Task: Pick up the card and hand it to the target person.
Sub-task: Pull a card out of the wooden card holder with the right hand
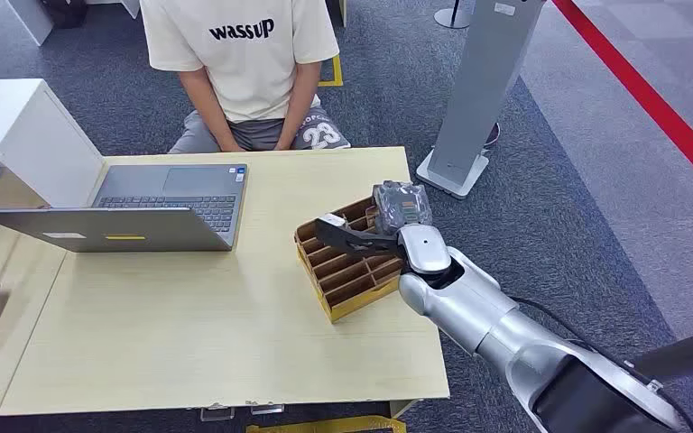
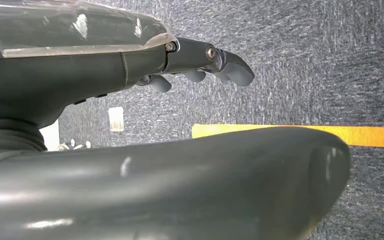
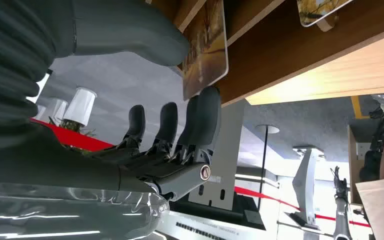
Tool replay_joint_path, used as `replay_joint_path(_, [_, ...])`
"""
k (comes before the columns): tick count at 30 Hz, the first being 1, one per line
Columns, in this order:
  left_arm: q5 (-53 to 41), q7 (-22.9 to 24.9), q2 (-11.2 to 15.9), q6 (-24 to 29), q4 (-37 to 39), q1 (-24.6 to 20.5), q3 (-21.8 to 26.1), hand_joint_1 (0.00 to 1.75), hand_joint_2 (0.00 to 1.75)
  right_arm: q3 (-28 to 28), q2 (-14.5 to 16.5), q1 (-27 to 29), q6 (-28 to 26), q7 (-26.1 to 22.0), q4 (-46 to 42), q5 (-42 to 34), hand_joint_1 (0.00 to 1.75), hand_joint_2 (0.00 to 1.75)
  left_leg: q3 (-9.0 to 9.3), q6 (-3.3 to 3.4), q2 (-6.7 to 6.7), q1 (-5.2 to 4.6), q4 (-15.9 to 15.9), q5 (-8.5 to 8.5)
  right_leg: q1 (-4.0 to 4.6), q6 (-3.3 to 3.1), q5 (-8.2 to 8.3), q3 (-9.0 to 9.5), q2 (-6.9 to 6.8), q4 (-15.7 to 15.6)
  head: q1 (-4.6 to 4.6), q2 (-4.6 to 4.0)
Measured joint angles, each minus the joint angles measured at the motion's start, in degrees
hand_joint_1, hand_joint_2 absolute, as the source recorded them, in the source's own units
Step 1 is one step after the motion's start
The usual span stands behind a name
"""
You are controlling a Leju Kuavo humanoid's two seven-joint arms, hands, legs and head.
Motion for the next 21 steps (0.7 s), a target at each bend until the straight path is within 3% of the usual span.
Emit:
replay_joint_path(6, [0.0,0.0,0.0,0.0,0.0,0.0,-0.01,0.0,0.0,0.13,0.14,-0.14,-0.22,-0.36,0.66,-0.39,0.81,1.75,0.0,0.0,0.0,0.0,0.0,0.0,0.0,0.0,0.0,0.0,0.0,0.0,0.0,0.0])
replay_joint_path(11, [0.0,0.0,0.0,0.0,0.0,0.02,0.0,0.0,0.0,0.2,0.39,-0.15,-0.48,-0.48,1.29,-0.74,0.8,1.75,0.0,0.0,0.0,0.0,0.0,0.0,0.0,0.0,0.0,0.0,0.0,0.0,0.0,0.0])
replay_joint_path(13, [0.0,0.0,0.0,0.0,0.0,0.03,-0.01,0.0,0.0,0.21,0.5,-0.15,-0.52,-0.49,1.52,-0.79,0.87,1.75,0.0,0.0,0.0,0.0,0.0,0.0,0.0,0.0,0.0,0.0,0.0,0.0,-0.01,0.0])
replay_joint_path(17, [0.0,0.0,0.0,0.0,0.0,0.04,0.0,0.0,0.0,0.23,0.63,-0.15,-0.52,-0.56,1.87,-0.91,1.3,1.75,0.0,0.0,0.0,0.0,0.0,0.0,0.0,0.0,0.0,0.0,0.0,0.0,-0.01,0.0])
replay_joint_path(21, [0.0,0.0,0.0,0.0,0.0,0.07,-0.01,0.0,0.0,0.23,0.66,-0.14,-0.5,-0.78,2.17,-1.09,1.44,1.75,0.0,0.0,0.0,0.0,0.0,0.0,0.0,0.0,0.0,0.0,0.0,0.0,-0.01,0.0])
